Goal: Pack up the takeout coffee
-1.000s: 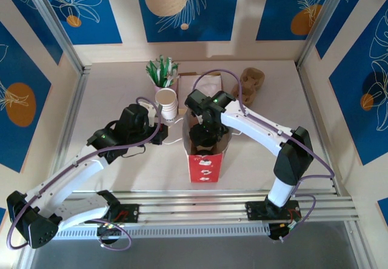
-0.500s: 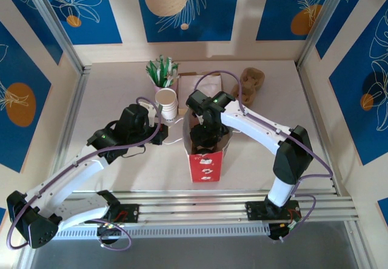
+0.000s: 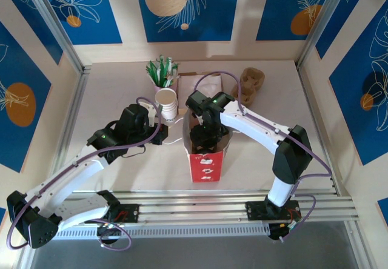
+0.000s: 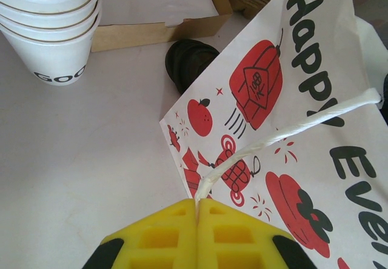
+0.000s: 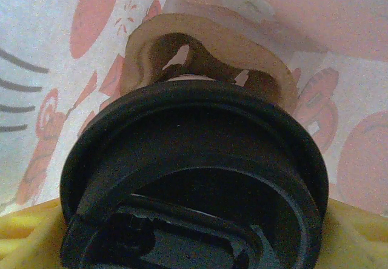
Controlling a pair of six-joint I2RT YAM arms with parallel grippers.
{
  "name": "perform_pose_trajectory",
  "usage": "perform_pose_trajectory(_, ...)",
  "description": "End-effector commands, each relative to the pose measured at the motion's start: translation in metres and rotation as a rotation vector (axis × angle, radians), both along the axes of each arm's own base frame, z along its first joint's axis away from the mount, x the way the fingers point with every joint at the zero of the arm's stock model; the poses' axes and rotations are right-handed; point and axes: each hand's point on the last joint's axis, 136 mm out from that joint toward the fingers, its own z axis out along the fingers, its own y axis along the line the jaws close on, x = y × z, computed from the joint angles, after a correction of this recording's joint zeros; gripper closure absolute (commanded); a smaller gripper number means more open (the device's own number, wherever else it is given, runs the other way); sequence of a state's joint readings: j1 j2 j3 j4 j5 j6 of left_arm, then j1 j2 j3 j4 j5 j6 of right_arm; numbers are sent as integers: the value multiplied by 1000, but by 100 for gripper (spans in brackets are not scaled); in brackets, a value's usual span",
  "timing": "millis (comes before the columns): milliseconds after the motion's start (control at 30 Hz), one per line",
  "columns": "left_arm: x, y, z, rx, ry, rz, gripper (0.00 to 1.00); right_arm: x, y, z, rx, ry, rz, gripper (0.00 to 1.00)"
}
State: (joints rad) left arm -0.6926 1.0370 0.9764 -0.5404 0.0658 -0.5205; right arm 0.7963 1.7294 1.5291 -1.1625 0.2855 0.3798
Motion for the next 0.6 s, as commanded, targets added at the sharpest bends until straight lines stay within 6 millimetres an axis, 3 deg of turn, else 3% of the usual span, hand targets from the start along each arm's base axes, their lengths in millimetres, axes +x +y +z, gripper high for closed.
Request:
perform_pose_trajectory(0,-2,-3,4,15,-12,-16,100,-8,-1,-14,-14,61,-15,28)
perform_pose_trajectory(567,-2,-5,1,13,-7,-19,100,-10,-1,-12,-16,54,-10,28)
